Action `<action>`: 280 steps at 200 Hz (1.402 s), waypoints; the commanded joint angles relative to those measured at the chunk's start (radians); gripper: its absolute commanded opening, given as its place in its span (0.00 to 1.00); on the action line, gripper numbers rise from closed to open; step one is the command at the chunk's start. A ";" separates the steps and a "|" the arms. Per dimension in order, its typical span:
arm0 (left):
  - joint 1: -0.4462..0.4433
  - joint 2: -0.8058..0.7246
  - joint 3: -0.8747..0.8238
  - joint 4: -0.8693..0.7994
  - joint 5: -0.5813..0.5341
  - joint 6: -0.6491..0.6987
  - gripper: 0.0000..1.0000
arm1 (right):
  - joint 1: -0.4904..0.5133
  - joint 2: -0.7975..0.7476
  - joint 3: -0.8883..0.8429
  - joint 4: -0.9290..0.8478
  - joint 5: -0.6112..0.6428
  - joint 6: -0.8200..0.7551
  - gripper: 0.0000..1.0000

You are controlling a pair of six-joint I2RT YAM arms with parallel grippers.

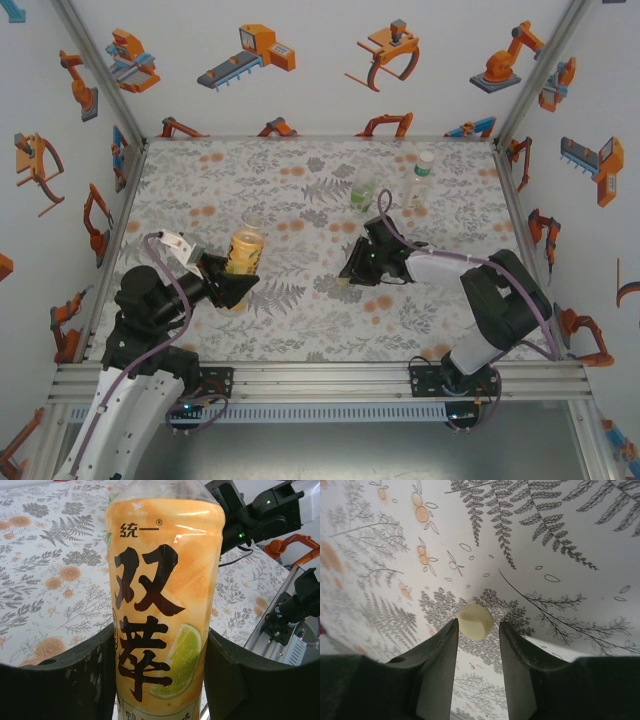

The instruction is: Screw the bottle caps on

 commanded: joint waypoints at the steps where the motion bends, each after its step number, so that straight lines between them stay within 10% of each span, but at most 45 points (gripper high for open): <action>1: 0.000 0.002 0.017 0.040 0.005 -0.014 0.05 | 0.025 0.026 0.079 -0.166 0.086 -0.090 0.42; 100: 0.001 -0.029 0.034 -0.012 -0.003 0.002 0.06 | 0.157 0.278 0.446 -0.529 0.241 -0.273 0.44; 280: 0.000 -0.037 0.014 0.004 -0.006 -0.013 0.06 | 0.203 0.299 0.474 -0.575 0.276 -0.308 0.40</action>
